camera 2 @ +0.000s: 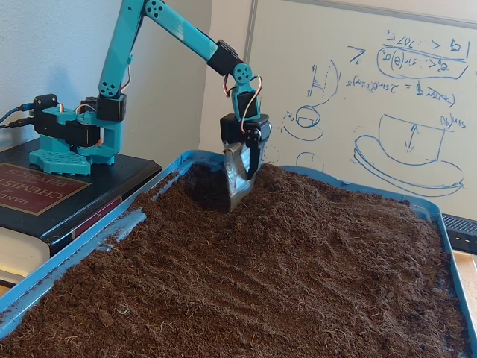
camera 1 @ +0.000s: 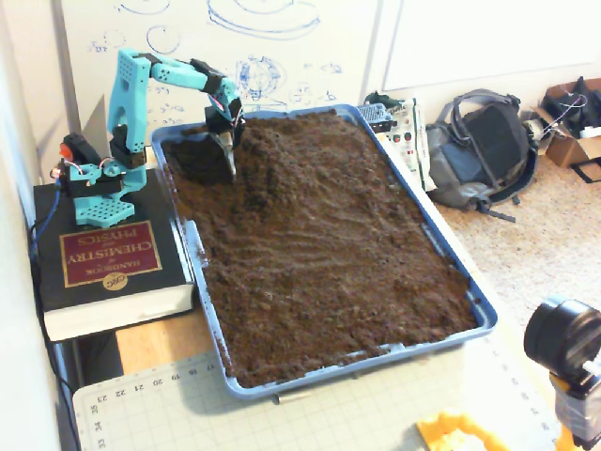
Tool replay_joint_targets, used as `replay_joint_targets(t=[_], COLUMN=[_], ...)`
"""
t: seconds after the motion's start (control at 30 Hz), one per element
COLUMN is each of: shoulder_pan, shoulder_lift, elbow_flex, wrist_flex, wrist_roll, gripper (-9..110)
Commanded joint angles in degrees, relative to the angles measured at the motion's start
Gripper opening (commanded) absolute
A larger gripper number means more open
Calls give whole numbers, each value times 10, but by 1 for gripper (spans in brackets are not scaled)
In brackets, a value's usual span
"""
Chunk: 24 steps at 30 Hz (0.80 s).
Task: Build a berm.
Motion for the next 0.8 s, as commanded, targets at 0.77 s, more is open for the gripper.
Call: replay_joint_targets(t=[0.77], shoulder_pan=[39], shoulder_lift=[131], elbow_flex=[-37], wrist_flex=[-4], wrist_roll=[-18], gripper=[0])
